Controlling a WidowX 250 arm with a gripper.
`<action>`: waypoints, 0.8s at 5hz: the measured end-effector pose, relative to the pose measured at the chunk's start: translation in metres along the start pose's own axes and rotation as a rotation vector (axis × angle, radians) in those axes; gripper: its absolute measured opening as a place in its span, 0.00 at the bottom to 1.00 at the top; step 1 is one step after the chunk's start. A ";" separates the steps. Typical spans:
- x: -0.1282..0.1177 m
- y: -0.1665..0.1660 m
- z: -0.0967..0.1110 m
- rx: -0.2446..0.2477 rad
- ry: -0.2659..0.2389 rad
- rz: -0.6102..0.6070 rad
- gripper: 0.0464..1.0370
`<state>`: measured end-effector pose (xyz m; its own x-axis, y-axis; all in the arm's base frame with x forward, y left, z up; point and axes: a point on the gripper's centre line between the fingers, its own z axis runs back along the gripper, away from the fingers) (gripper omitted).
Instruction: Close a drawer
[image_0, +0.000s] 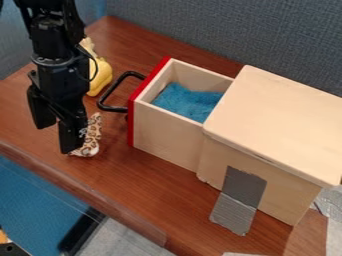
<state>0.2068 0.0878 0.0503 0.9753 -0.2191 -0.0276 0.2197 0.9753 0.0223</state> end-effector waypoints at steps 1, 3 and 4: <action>0.000 -0.002 -0.004 -0.017 0.015 0.003 0.96; 0.037 0.023 0.005 -0.055 -0.023 0.062 0.96; 0.061 0.039 0.011 -0.056 -0.046 0.117 0.96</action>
<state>0.2754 0.1120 0.0603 0.9945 -0.1033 0.0175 0.1039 0.9940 -0.0335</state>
